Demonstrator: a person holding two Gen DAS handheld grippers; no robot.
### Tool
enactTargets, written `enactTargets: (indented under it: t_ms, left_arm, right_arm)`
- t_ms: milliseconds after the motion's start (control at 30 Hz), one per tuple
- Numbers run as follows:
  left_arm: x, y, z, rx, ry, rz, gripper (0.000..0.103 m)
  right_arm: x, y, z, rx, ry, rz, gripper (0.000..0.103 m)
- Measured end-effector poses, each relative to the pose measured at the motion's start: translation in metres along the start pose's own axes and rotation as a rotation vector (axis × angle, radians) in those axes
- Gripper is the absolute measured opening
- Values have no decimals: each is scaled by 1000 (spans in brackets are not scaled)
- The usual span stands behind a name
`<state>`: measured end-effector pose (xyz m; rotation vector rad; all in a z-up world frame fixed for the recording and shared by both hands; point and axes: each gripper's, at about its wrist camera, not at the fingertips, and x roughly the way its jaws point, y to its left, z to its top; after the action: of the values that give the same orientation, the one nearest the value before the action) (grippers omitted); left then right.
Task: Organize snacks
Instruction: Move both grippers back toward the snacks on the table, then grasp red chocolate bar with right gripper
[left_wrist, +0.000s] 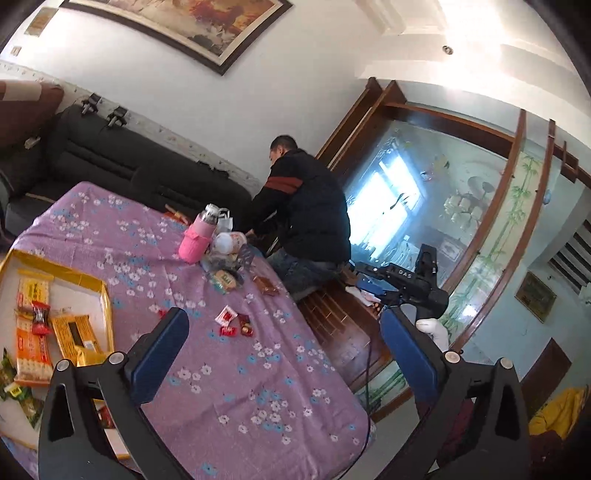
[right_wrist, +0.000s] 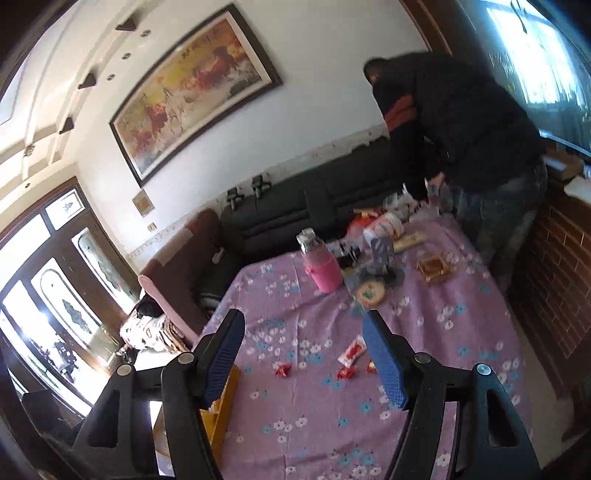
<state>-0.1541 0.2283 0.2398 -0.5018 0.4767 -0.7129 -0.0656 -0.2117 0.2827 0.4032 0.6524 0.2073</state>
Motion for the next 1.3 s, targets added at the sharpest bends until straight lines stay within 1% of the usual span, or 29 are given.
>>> enactTargets:
  t_ms: [67,133,200,267,333,400,467,533,600,667,700,733,767,867,933,967,1033,1067,1133,1200,1233,1267,1300]
  left_arm:
    - [23,9,-8,-6,30,66,103]
    - [47,15,-17,12,52,111,103]
    - [72,24,-28,-1,89,114,103]
    - [98,34,-43,-26,137,102,103]
    - [121,44,-60,-58,182,93,103]
    - [144,53,-77,-86,229,84,103]
    - [163,58,-90,-83,269,110,103]
    - [177,55,-95,-39,291,167,103]
    - [186,48,-96,21,291,228,103]
    - [195,43,-94,54,299,252,103]
    - [200,40,-93,70,302,264,103]
    - [204,38,-94,80,310,267,103]
    - [211,39,-96,83,325,264,103]
    - [240,50,-108,48,416,310,103]
    - [255,55,-121,55,450,334,103]
    - [261,55,-127,66,462,350,103]
    - [274,57,-138,77,491,367,103]
    - [278,57,-142,83,501,377,103]
    - [288,58,-149,102,515,408,103]
    - [295,61,-155,106,531,428,103]
    - [298,62,-158,102,544,433,103]
    - [300,62,-160,106,547,442,103]
    - [301,60,-162,127,541,454,103]
  right_arm:
    - [49,-21,-19,30,79,-6,67]
    - [93,-40,-41,44,146,-33,62]
    - [134,-59,-61,58,202,-59,54]
    - [169,-79,-76,85,246,-84,50]
    - [197,-97,-85,115,269,-109,50]
    - [219,-108,-90,111,276,-142,50]
    - [237,-111,-90,83,277,-172,50]
    - [252,-109,-91,65,273,-182,50]
    - [269,-108,-89,56,294,-201,50]
    - [283,-106,-91,37,307,-240,49]
    - [284,-103,-91,14,282,-258,44]
    - [286,-101,-92,-9,286,-286,36]
    - [285,-101,-94,-30,277,-300,24]
    - [273,-110,-97,5,269,-278,23]
    - [256,-119,-99,41,236,-250,15]
    - [246,-122,-101,54,215,-234,13]
    - [230,-127,-104,65,175,-196,11]
    - [225,-130,-107,62,164,-190,11]
    - [222,-133,-109,60,155,-168,11]
    - [222,-138,-109,85,146,-136,11]
    - [222,-140,-108,97,147,-120,11]
    - [222,-142,-107,103,148,-104,15]
    - [222,-143,-106,102,148,-94,15]
